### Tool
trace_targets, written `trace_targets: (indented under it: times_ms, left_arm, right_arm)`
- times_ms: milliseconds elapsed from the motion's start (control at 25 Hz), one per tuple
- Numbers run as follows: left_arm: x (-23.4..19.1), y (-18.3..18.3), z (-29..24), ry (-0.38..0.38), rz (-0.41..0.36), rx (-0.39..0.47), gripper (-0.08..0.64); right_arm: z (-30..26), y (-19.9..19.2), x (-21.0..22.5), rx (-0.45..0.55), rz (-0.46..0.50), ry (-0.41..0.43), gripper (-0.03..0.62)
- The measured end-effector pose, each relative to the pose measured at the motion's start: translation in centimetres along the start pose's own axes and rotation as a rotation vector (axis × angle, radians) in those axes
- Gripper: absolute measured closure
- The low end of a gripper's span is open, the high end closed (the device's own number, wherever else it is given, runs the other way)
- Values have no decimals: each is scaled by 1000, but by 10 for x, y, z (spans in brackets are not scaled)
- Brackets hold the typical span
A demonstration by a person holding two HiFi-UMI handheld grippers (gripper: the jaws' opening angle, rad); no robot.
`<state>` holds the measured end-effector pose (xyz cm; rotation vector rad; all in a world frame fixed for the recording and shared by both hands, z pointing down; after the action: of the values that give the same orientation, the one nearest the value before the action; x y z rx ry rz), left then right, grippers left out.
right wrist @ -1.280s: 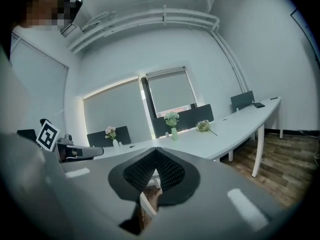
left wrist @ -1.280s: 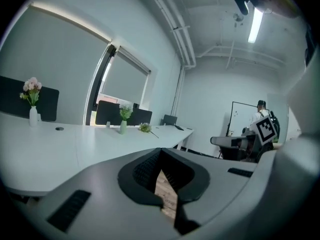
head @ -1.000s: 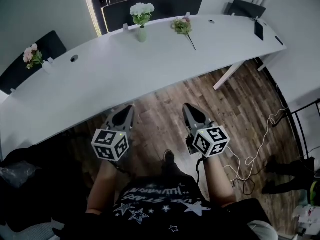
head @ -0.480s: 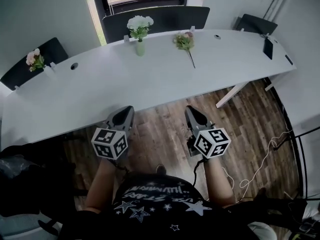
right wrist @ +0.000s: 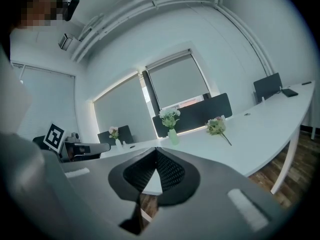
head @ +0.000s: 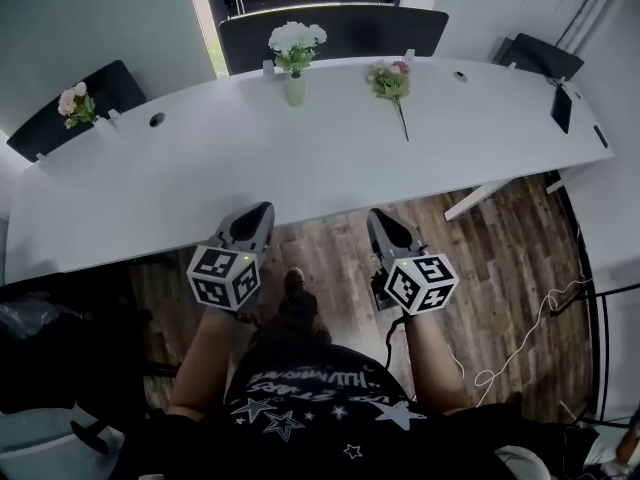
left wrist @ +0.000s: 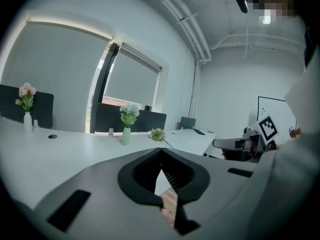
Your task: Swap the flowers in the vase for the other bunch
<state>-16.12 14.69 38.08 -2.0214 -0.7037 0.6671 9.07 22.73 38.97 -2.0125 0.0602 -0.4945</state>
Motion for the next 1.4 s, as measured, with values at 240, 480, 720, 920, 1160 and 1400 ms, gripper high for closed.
trace_targets:
  times_ms: [240,480,720,920,1160,1400]
  left_arm:
    - [-34,16,-47,-32,14,-18,552]
    - [-67,50,-97,-47,3,-12,552]
    - [-107,77,-129,-34,1,-14,552]
    - [-136,95,-146,-23,-25,-14,552]
    - [-169,114,-168,-31,-30,-6,552]
    - [-184,119,-198,-74,-43,-31,552]
  right_arm:
    - [-26,24,23,-11,10,-34,589]
    - [-69,57,54,8,-16,-65,589]
    - [-124,87,63,-7,-30,-39,589]
    - [-159,109,64,-15,-16,-20,588]
    - [-199,125,66,-40,-8,-7,582]
    - [-226,136,71,-49,-1,-8,568]
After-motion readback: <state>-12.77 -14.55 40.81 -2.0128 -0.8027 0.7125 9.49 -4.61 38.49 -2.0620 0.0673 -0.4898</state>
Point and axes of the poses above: the fingertips, and each gripper's own axes: z backward along the fingers, x to its right, y out of its top, the point moved 7 cm from there along z, backward along the fingers, and after that the axes turned 14 degrees about -x, right-handed, at the moved point
